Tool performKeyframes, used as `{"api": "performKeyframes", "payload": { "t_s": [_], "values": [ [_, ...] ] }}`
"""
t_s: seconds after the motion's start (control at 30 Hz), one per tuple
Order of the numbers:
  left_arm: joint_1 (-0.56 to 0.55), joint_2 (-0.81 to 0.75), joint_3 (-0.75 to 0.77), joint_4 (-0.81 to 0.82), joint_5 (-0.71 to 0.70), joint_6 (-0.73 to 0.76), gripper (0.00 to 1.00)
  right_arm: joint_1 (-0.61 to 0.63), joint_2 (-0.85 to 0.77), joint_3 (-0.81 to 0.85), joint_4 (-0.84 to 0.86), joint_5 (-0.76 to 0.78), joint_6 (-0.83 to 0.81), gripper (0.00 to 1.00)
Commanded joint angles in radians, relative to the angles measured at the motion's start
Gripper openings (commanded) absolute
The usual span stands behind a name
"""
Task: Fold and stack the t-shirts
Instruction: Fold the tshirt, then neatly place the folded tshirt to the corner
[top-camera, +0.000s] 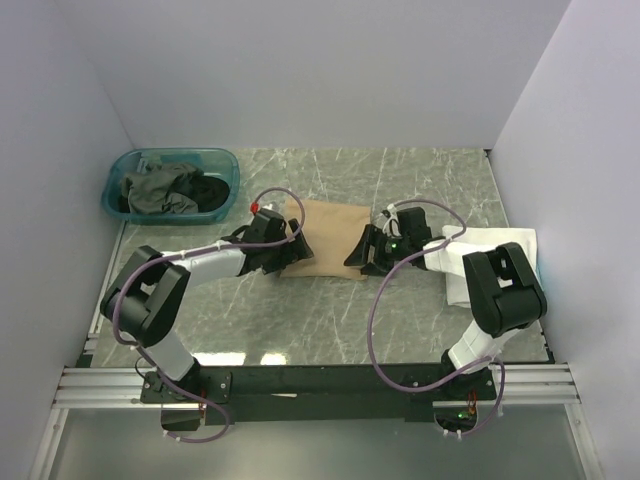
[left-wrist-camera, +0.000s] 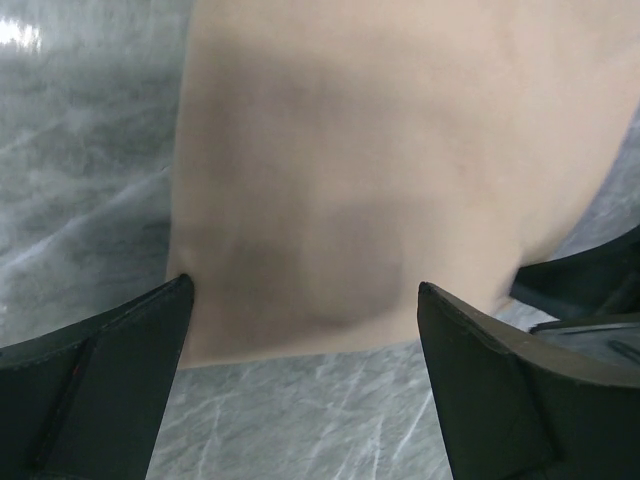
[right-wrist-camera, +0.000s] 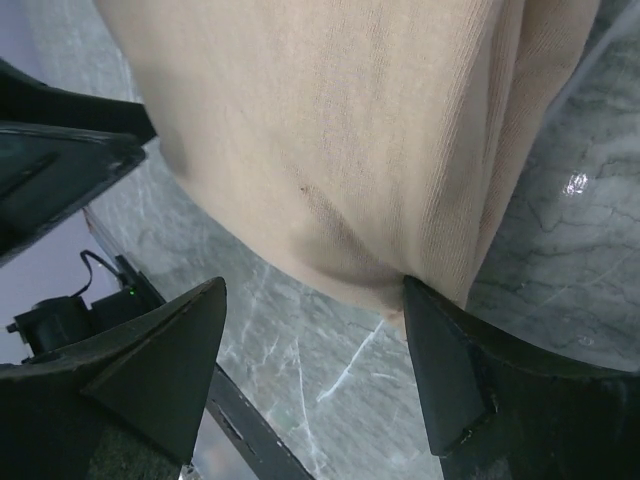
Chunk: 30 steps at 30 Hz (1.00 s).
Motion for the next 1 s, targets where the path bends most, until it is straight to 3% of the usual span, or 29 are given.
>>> {"api": "performKeyframes", "payload": {
  "t_s": [0.0,0.2,0.33,0.47,0.73,0.97],
  "values": [
    [-0.005,0.002,-0.036,0.059,0.009,-0.027,1.0,-0.018,0.046,-0.057,0.046,0.042,-0.019,0.79],
    [-0.005,-0.071,-0.007,-0.032,-0.04,-0.003,0.99,-0.022,-0.043,-0.034,-0.048,0.086,-0.055,0.79],
    [-0.005,-0.233,0.035,-0.128,-0.118,0.02,1.0,-0.022,-0.223,0.029,-0.181,0.243,-0.083,0.81],
    [-0.005,-0.419,0.021,-0.187,-0.213,0.02,0.99,-0.022,-0.303,0.101,-0.29,0.38,-0.112,0.84],
    [-0.005,-0.715,-0.092,-0.372,-0.416,-0.07,0.99,-0.013,-0.164,0.266,-0.365,0.529,-0.111,0.85],
    [-0.005,-0.907,-0.279,-0.394,-0.342,-0.128,1.0,0.025,0.023,0.417,-0.405,0.602,-0.109,0.8]
  ]
}}
